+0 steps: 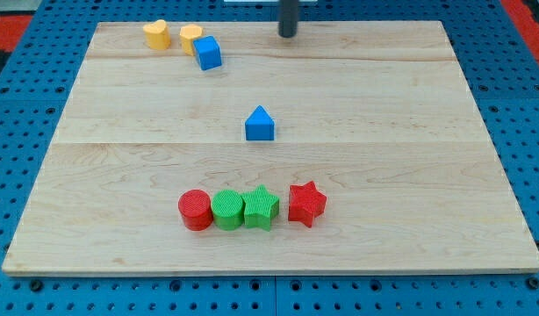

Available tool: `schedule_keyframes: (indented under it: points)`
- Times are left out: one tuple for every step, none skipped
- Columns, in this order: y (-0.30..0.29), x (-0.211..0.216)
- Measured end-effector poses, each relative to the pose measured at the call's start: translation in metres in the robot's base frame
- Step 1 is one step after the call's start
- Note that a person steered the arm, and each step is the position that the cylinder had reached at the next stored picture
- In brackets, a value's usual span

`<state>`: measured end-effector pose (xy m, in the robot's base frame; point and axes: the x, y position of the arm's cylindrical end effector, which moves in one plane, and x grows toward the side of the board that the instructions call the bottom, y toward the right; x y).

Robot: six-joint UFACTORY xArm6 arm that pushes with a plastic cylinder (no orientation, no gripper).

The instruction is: Push the yellow heart closer to the blue triangle

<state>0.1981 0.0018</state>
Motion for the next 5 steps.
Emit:
schedule_keyframes:
  points:
    - [-0.030, -0.006]
    - [-0.062, -0.006]
    - [-0.089, -0.006]
    - [-0.110, -0.005]
    - [-0.131, -0.007]
